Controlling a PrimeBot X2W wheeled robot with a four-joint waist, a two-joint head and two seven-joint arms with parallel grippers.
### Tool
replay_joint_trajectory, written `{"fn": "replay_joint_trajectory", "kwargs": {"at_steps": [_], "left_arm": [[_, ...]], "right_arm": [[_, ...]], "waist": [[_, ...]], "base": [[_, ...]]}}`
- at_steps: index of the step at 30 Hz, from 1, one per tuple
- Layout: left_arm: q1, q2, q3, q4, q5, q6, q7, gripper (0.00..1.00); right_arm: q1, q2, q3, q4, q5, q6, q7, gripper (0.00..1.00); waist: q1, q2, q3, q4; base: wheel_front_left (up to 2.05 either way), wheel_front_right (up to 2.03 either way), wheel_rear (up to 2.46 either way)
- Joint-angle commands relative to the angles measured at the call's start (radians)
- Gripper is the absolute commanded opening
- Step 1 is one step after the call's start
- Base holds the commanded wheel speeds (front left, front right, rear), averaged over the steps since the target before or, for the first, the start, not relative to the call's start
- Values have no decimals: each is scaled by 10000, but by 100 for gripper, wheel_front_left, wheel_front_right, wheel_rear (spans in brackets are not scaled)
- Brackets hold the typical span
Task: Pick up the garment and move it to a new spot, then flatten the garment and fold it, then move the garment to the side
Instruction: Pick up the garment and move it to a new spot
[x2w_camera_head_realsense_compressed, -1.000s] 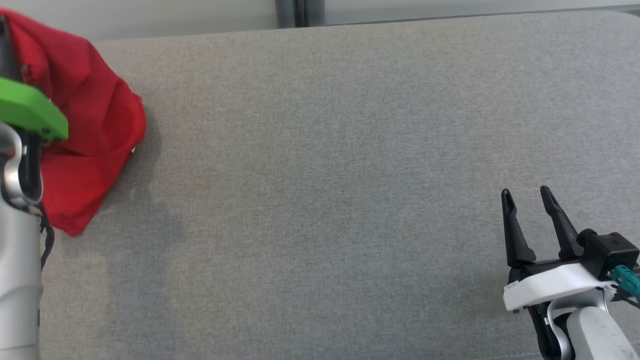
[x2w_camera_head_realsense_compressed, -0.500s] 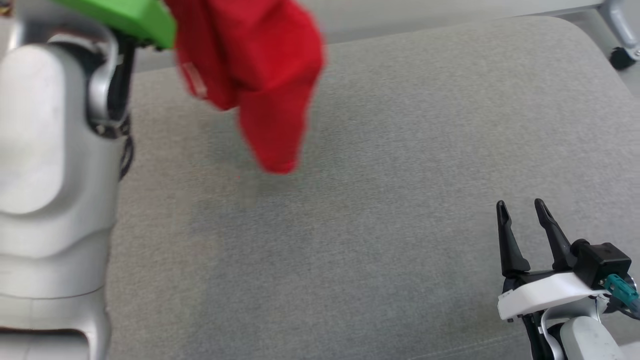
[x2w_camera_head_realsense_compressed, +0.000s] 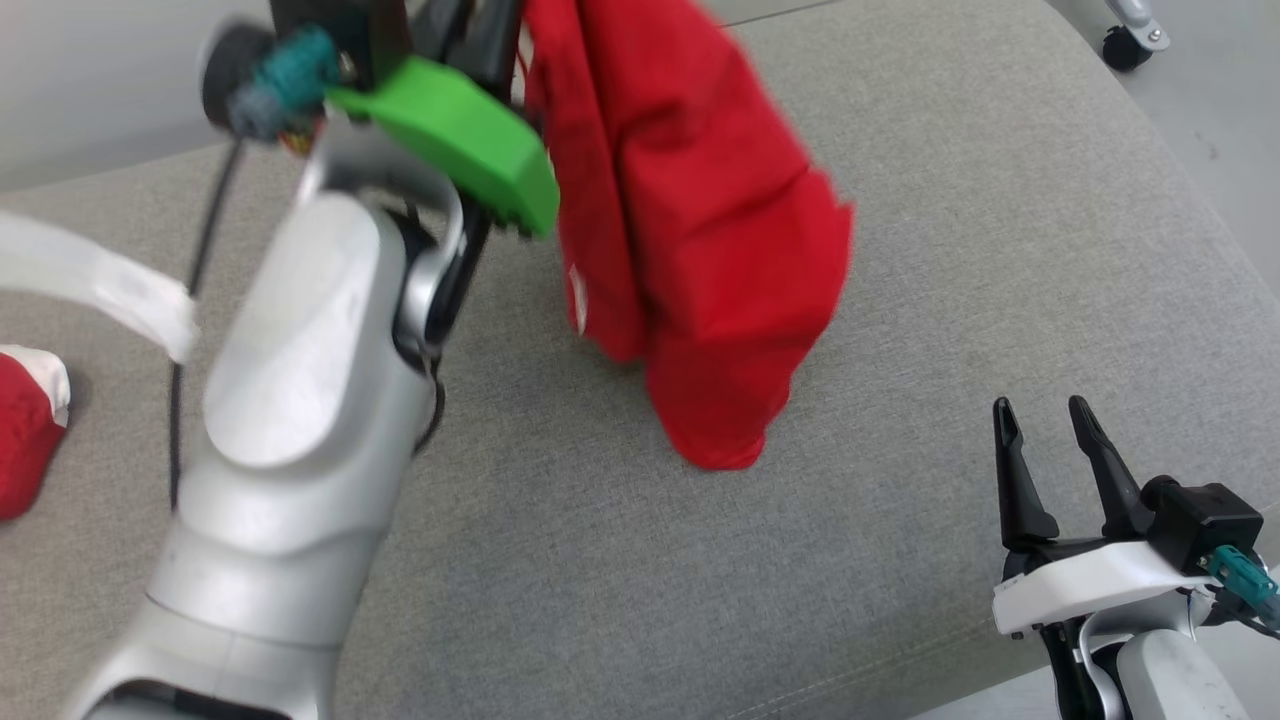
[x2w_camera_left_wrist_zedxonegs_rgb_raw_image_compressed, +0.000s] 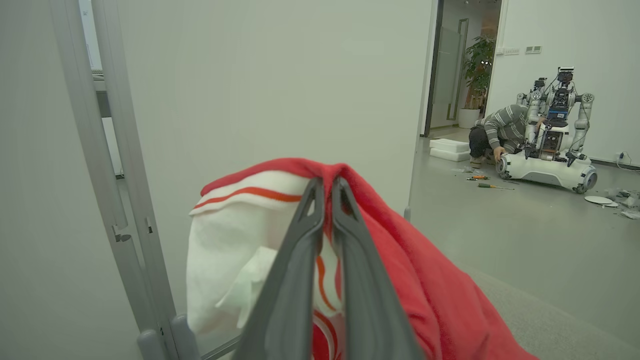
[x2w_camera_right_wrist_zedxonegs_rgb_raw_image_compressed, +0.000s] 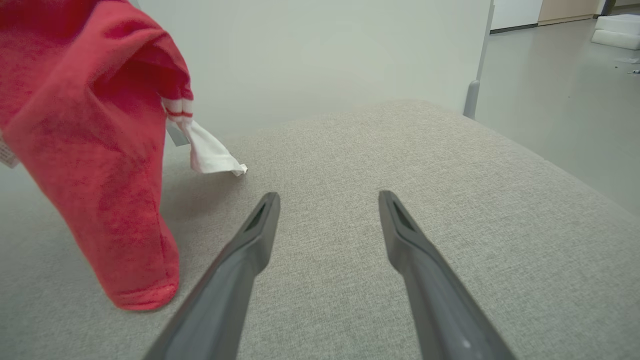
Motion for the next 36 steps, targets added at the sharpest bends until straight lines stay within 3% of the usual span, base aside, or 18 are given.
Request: {"fn": "replay_joint_trajectory", "kwargs": {"at_steps": [1,12,13,14,15,28,36], "left_arm": [[479,6,-59,206,-177,111,-203,0],[3315,-52,-339,2142,-700,277,-1410,0],[3386,-54,-371,2231,-691,260,-1569,29],[3414,-46,-406,2285,-634,237,-1699,84],[3457,-46,-393,2339,-668,204,-1834,100],[4021,404,368,1262,-332,284,-2657,100],[5765,872,1471,-367,212,335,-2647,100]], "right_arm": [[-7,19,-59,-22,35,-6,-31,100],[-52,4,20,106,45,-6,-31,100],[-21,-16,6,118,38,-6,-31,100],[0,-31,18,127,25,-6,-31,100],[27,-57,3,134,11,-6,-31,100],[368,-119,106,30,-102,-6,-31,100],[596,-174,166,35,-170,-6,-31,100]], "waist": [[0,-1,136,-3],[0,-1,105,578],[0,-1,49,661],[0,-1,2,717],[0,-1,-78,807],[0,-1,-994,1882],[0,-1,-1468,2535]], "base": [[0,0,0],[0,0,0],[0,0,0],[0,0,0],[0,0,0],[0,0,0],[0,0,0]]}}
